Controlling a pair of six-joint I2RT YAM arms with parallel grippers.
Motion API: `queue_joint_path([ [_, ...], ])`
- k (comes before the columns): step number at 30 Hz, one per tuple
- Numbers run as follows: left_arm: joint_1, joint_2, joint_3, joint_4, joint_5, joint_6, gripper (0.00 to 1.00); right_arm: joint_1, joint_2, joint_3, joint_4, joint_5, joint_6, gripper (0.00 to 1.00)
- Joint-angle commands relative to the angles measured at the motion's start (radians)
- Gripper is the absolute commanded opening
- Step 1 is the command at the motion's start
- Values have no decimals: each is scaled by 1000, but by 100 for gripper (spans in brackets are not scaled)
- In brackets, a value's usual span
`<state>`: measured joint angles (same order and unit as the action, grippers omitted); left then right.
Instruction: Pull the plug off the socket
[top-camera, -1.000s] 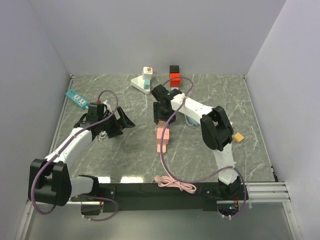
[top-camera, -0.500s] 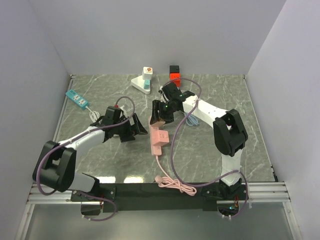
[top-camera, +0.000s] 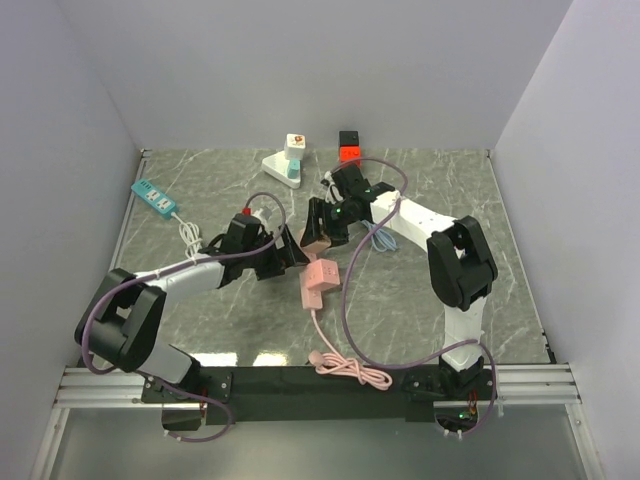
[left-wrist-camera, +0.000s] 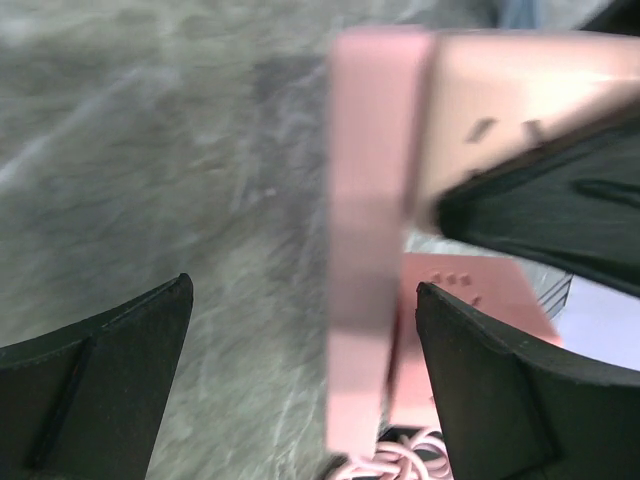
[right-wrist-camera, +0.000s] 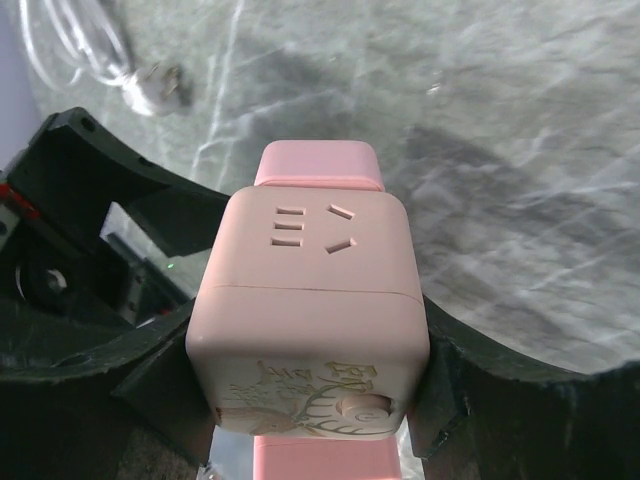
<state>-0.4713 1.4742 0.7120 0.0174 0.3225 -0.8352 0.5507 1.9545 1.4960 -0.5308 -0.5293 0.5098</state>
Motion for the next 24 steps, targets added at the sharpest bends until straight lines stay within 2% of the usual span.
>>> queue_joint_path([
  [1, -39, -57, -17, 136, -40, -30, 99, 15, -20, 26, 57, -121, 64, 0],
  [4, -50, -43, -6, 125, -60, -21, 97, 15, -14, 35, 48, -141, 79, 0],
  [7, -62, -2, 12, 125, -80, -5, 91, 15, -12, 32, 63, -164, 105, 0],
  [10, -72, 41, 17, 141, -91, 2, 76, 14, -19, 24, 87, -184, 136, 0],
  [15, -78, 80, 7, 162, -99, -7, 45, 15, -35, 26, 97, -184, 156, 0],
  [16, -78, 80, 4, 161, -108, -10, 37, 14, -37, 27, 94, -184, 156, 0],
  [17, -78, 81, 7, 153, -115, -10, 23, 15, -40, 26, 89, -181, 154, 0],
  [20, -78, 84, 27, 113, -144, -8, 0, 12, -48, 46, 19, -164, 119, 0],
  [24, -72, 107, 47, 46, -204, 10, 0, -17, -36, 145, -154, -141, -25, 0],
])
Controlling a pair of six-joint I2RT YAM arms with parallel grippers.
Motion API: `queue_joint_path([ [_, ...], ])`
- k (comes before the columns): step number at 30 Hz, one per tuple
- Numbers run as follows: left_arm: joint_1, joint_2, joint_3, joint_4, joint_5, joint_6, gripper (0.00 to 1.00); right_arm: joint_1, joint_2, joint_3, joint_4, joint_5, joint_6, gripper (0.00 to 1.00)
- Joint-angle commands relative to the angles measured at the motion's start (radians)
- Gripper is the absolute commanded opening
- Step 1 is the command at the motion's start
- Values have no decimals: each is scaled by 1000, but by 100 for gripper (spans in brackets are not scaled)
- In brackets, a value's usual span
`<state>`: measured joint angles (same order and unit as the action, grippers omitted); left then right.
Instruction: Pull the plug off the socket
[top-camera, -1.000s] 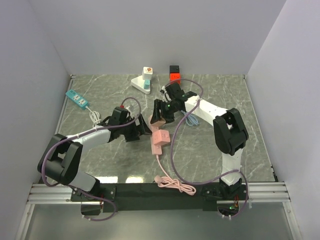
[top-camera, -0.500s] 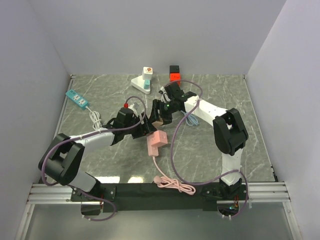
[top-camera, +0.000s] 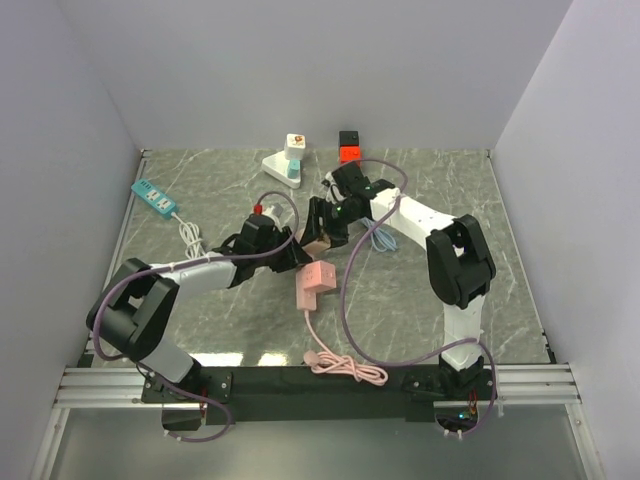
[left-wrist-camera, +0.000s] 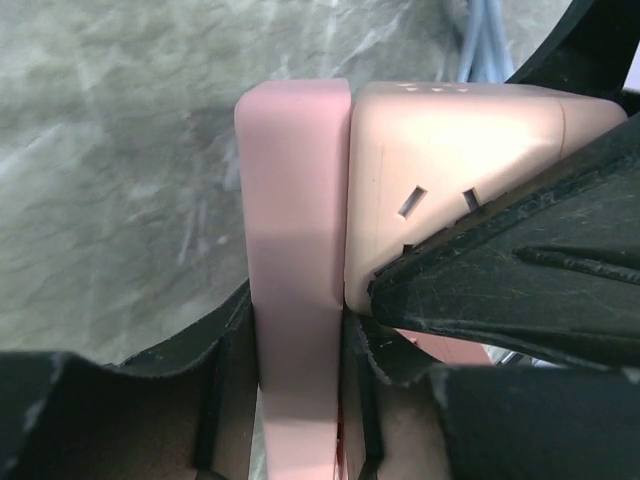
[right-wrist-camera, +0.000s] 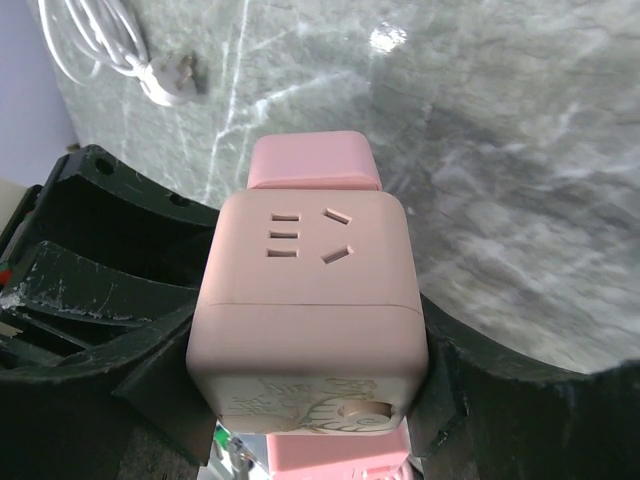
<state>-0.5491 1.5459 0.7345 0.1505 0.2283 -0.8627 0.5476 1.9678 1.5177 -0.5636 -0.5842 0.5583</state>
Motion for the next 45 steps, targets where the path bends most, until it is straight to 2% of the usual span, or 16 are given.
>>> queue_joint_path([
  [1, 8, 40, 19, -85, -104, 39, 0, -34, -47, 140, -155, -62, -93, 0],
  [3, 9, 52, 14, -81, -99, 34, 0, -57, -73, 135, -179, -40, -112, 0],
  [7, 9, 74, 6, -74, -89, 31, 0, -103, -153, 27, -67, -19, -35, 0],
  [10, 11, 82, 17, -77, -90, 28, 0, -62, -222, -111, 101, 6, 101, 0],
  [11, 14, 89, 23, -80, -90, 27, 0, -40, -256, -146, 179, 71, 133, 0],
  [14, 17, 97, 48, -95, -93, 27, 0, 47, -306, -261, 270, 153, 210, 0],
  [17, 17, 95, 62, -108, -96, 33, 0, 52, -328, -277, 251, 144, 220, 0],
  [23, 40, 92, 37, -101, -83, 33, 0, -76, -317, -147, 19, 26, -18, 0],
  [28, 48, 98, 23, -89, -66, 33, 0, -159, -284, -50, -104, -43, -123, 0],
  [31, 49, 103, 25, -89, -64, 34, 0, -164, -291, -71, -53, -46, -78, 0],
  [33, 49, 105, 28, -92, -64, 36, 0, -129, -316, -161, 63, -2, 50, 0],
  [35, 49, 108, 35, -94, -67, 34, 0, -37, -377, -270, 181, 134, 165, 0],
  [38, 51, 111, 48, -100, -75, 34, 0, 67, -426, -332, 235, 245, 228, 0],
  [39, 52, 111, 51, -106, -78, 33, 0, 98, -435, -341, 235, 288, 264, 0],
  [41, 58, 109, 54, -109, -78, 34, 0, 100, -472, -378, 258, 278, 285, 0],
  [45, 71, 97, 39, -105, -70, 34, 0, 5, -500, -312, 119, 300, 184, 0],
])
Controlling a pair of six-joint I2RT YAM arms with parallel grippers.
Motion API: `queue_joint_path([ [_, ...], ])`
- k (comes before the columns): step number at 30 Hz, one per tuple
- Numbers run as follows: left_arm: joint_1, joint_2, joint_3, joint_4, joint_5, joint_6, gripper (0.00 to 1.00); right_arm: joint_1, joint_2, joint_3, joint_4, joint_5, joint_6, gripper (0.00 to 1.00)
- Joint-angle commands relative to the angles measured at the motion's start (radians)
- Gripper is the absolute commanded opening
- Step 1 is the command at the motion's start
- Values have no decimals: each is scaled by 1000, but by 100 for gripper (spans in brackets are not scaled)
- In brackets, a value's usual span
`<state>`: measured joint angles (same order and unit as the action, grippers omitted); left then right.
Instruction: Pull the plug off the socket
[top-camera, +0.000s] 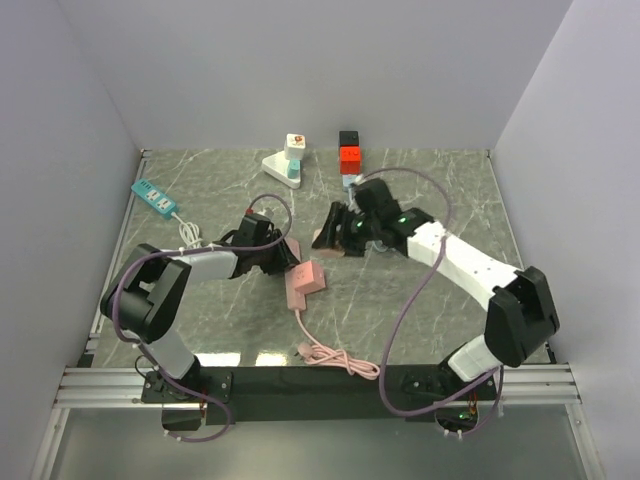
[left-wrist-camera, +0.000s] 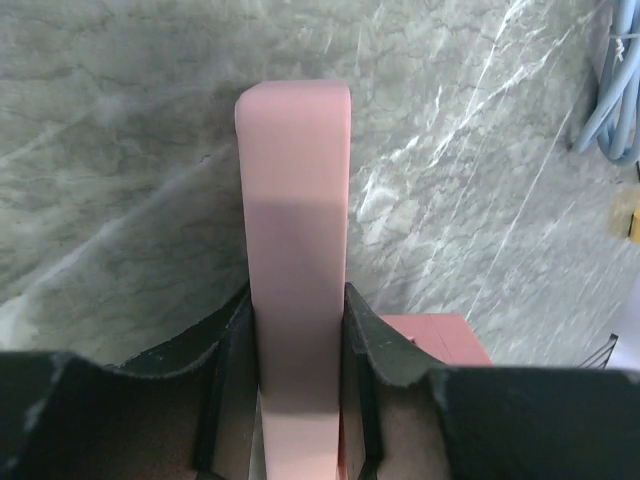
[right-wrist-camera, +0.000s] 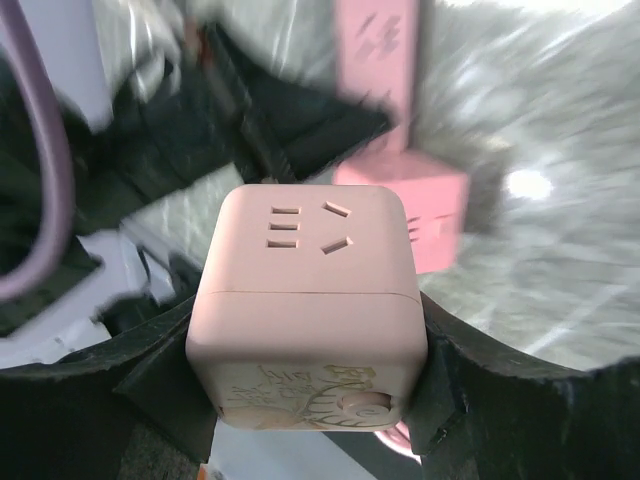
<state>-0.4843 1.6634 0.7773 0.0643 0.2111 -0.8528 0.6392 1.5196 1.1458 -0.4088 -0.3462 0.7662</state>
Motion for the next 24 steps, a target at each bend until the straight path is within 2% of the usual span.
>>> queue_joint_path([
  [1, 6, -30, -6, -14, -52, 23, 0, -154, -52, 81, -74, 79, -43, 0],
  [3, 10, -40, -6, -15, -47, 20, 0, -234, -44, 138, -159, 116, -102, 0],
  [6, 13, -60, 8, -26, -41, 20, 0, -366, 19, 245, -306, 320, -172, 0],
  [7, 15, -70, 14, -34, -38, 24, 0, -400, 66, 288, -336, 434, -176, 0],
  [11, 21, -96, 56, -61, -26, 37, 0, -576, 165, 328, -390, 626, -134, 0],
  [16, 30, -131, 112, -133, -4, 66, 0, -687, 330, 425, -433, 739, -111, 0],
  [18, 38, -139, 129, -147, 7, 72, 0, -716, 390, 503, -502, 806, -93, 0],
  [20, 44, -154, 137, -170, 11, 78, 0, -731, 448, 541, -533, 838, -74, 6],
  [21, 47, -162, 142, -172, 17, 81, 0, -743, 467, 548, -536, 866, -68, 12],
  [24, 55, -175, 145, -187, 27, 92, 0, -760, 490, 542, -515, 859, -67, 17],
])
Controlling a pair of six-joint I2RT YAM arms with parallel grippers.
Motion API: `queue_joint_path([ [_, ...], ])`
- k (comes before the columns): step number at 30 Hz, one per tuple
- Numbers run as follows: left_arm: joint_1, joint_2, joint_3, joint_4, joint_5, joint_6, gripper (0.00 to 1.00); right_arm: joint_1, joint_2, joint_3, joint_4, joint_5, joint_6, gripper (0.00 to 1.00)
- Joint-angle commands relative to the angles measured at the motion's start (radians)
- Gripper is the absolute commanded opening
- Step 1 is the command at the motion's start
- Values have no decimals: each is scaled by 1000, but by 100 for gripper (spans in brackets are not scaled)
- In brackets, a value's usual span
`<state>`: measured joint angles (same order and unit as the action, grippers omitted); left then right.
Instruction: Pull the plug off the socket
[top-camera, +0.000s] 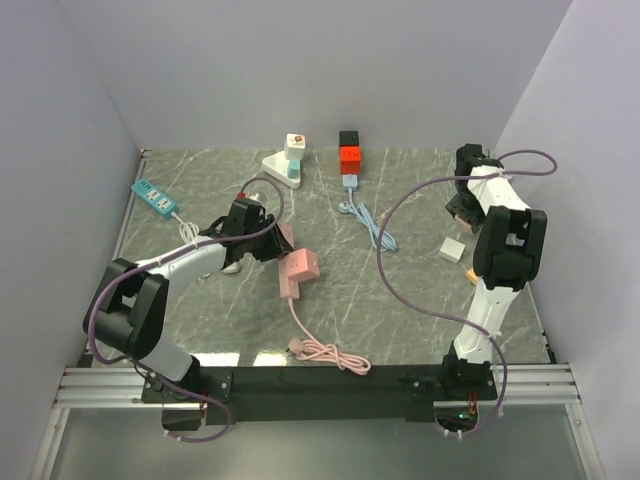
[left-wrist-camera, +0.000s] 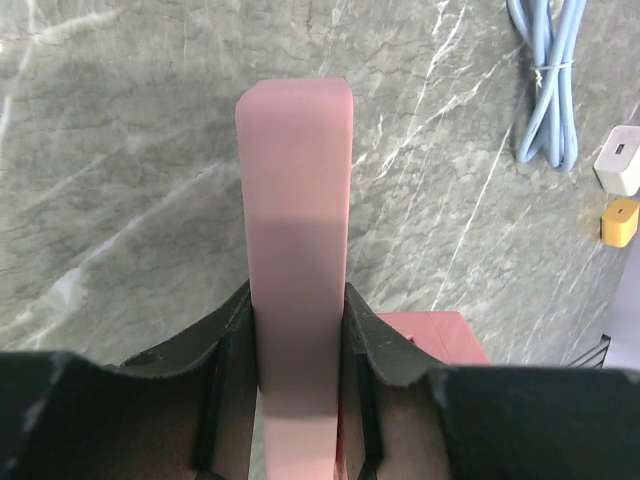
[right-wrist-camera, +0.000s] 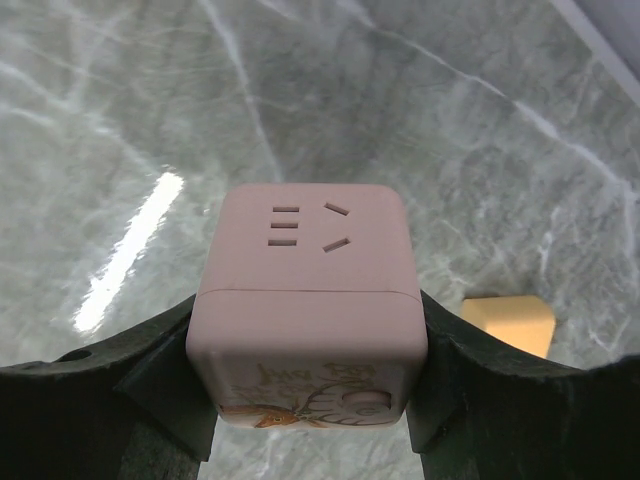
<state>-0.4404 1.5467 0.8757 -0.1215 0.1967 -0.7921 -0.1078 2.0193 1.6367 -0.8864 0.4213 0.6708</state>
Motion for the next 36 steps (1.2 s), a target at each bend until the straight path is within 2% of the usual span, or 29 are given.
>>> queue_joint_path([
  [1, 12, -59, 43, -3, 44, 36, 0, -26, -1, 55, -33, 77, 27, 19],
  [6, 26, -59, 31, -4, 55, 39, 0, -33, 42, 55, -36, 37, 10, 30],
  [7, 28, -62, 28, -3, 61, 39, 0, -33, 35, 34, -19, 16, 6, 35],
  [8, 31, -62, 28, 0, 63, 40, 0, -33, 26, 23, -13, 8, 6, 51],
  [11, 34, -53, 29, -4, 69, 47, 0, -33, -13, -12, 3, -9, 10, 75],
  [16, 37, -46, 20, 2, 84, 53, 0, -35, -115, -31, 10, -38, 7, 89],
  [20, 37, -42, 16, 5, 89, 56, 0, -29, -217, -34, 42, -155, -39, 92],
  [24, 37, -34, 16, 17, 96, 47, 0, 65, -378, -152, 185, -508, -160, 93],
  [25, 37, -31, 17, 17, 99, 44, 0, 133, -393, -205, 229, -668, -180, 94],
  [27, 37, -25, 25, 20, 109, 41, 0, 206, -431, -265, 282, -812, -200, 94],
  [28, 37, -23, 26, 22, 113, 37, 0, 285, -442, -308, 321, -869, -204, 94],
  [30, 37, -16, 35, 28, 122, 31, 0, 365, -470, -378, 380, -927, -215, 95],
  [31, 37, -16, 40, 28, 125, 30, 0, 393, -481, -411, 476, -961, -189, 96],
  [32, 37, -13, 45, 34, 133, 27, 0, 443, -488, -443, 527, -1052, -177, 96],
  [36, 37, -13, 49, 48, 148, 10, 0, 537, -495, -540, 667, -1128, -139, 97],
])
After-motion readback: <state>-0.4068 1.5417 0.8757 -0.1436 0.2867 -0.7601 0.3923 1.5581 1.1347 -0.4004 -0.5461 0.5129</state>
